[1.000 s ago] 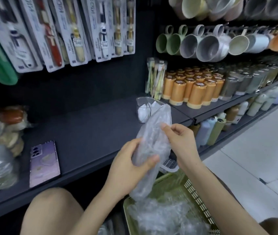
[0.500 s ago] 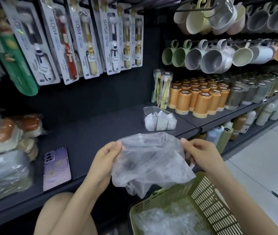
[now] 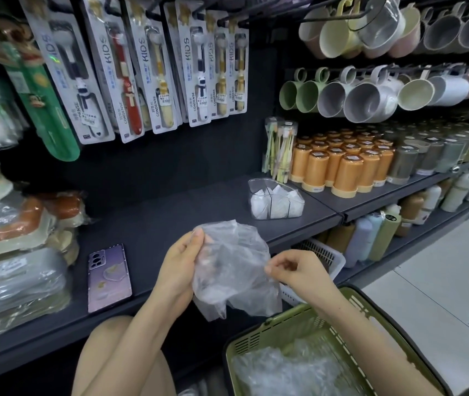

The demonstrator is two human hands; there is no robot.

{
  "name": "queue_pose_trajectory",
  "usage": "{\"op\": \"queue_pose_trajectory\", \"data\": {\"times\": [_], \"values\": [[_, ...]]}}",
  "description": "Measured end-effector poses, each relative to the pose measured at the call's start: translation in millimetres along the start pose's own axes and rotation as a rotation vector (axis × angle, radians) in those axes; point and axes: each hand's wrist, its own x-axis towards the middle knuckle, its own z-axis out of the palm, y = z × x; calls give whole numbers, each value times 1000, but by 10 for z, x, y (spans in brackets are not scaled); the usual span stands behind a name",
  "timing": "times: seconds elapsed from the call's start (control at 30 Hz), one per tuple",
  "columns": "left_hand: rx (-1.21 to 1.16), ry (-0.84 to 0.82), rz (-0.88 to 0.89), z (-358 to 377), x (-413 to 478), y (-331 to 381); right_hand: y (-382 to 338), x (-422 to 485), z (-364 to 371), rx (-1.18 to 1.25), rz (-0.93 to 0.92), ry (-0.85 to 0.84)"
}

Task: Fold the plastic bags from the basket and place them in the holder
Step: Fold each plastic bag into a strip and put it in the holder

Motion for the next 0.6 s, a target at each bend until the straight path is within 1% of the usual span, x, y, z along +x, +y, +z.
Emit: {"op": "queue_pose_trajectory", "data": {"times": [0.13,0.2,0.23,0.27,0.3,0.33,0.37,0.4,0.43,0.47,0.53,0.57,0.6], "values": [[45,17,-15,-170,44,14,-3,39,-34,49,-69,40],[99,3,-58,-264,62,31,-23,53,-95,-10,-146,59],[126,15,-77,-306,70,50,-34,60,-130,-56,-184,52],[173,62,-63,-355,84,62,-53,62,-164,-107,-221,30],[292,134,25,-400,95,75,-91,59,-196,-162,-257,-3],[498,200,184,-426,86,107,-137,57,-223,-215,-295,-40],[740,215,379,-424,63,154,-196,52,-241,-255,-331,-73],[931,170,579,-381,40,204,-261,52,-251,-279,-362,-101],[1051,70,717,-306,25,245,-329,53,-258,-291,-387,-123],[1116,-51,788,-223,13,273,-388,58,-266,-294,-406,-141],[1162,-244,821,-101,26,247,-478,65,-300,-275,-419,-164],[1161,-292,814,-79,51,209,-509,65,-328,-256,-419,-167],[1137,-307,804,-76,76,169,-528,66,-361,-229,-420,-166]]}}
